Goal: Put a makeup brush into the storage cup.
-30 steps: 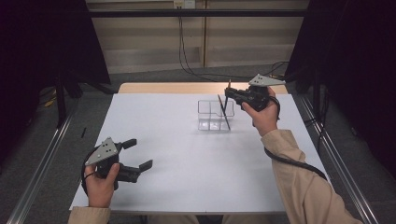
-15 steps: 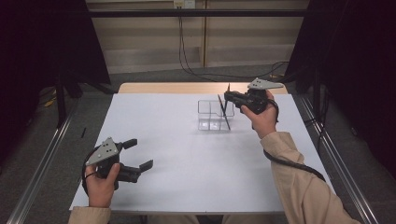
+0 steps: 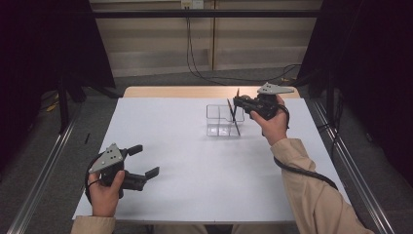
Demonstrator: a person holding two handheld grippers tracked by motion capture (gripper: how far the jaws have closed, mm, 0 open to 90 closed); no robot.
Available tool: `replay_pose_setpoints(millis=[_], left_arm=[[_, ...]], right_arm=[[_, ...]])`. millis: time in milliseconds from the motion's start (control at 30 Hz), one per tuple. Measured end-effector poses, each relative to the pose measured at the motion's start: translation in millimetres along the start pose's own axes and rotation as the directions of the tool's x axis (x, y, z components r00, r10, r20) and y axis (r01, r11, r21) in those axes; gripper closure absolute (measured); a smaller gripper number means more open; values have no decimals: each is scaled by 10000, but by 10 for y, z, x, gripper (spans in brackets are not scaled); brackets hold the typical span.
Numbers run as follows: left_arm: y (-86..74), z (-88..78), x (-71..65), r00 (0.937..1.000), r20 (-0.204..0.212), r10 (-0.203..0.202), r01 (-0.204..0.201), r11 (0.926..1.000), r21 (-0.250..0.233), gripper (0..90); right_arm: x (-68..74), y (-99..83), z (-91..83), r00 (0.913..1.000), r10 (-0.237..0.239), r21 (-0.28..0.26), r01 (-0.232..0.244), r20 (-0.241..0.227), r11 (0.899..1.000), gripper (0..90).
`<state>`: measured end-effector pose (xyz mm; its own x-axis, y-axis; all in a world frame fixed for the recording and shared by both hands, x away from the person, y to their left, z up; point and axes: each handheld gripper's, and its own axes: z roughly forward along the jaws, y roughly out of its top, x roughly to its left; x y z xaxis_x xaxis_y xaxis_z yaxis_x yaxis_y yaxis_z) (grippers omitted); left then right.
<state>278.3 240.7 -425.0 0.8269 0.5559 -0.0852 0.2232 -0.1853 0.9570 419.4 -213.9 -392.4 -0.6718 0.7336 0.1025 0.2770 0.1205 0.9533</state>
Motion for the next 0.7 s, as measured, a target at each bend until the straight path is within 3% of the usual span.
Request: replay_pose_setpoints(millis=[700], left_arm=[[8,10,-5,10000,25,26,-26,10000,-11,10]], right_arm=[[29,-59,46,9999,111,190,-110,-49,9998,832]])
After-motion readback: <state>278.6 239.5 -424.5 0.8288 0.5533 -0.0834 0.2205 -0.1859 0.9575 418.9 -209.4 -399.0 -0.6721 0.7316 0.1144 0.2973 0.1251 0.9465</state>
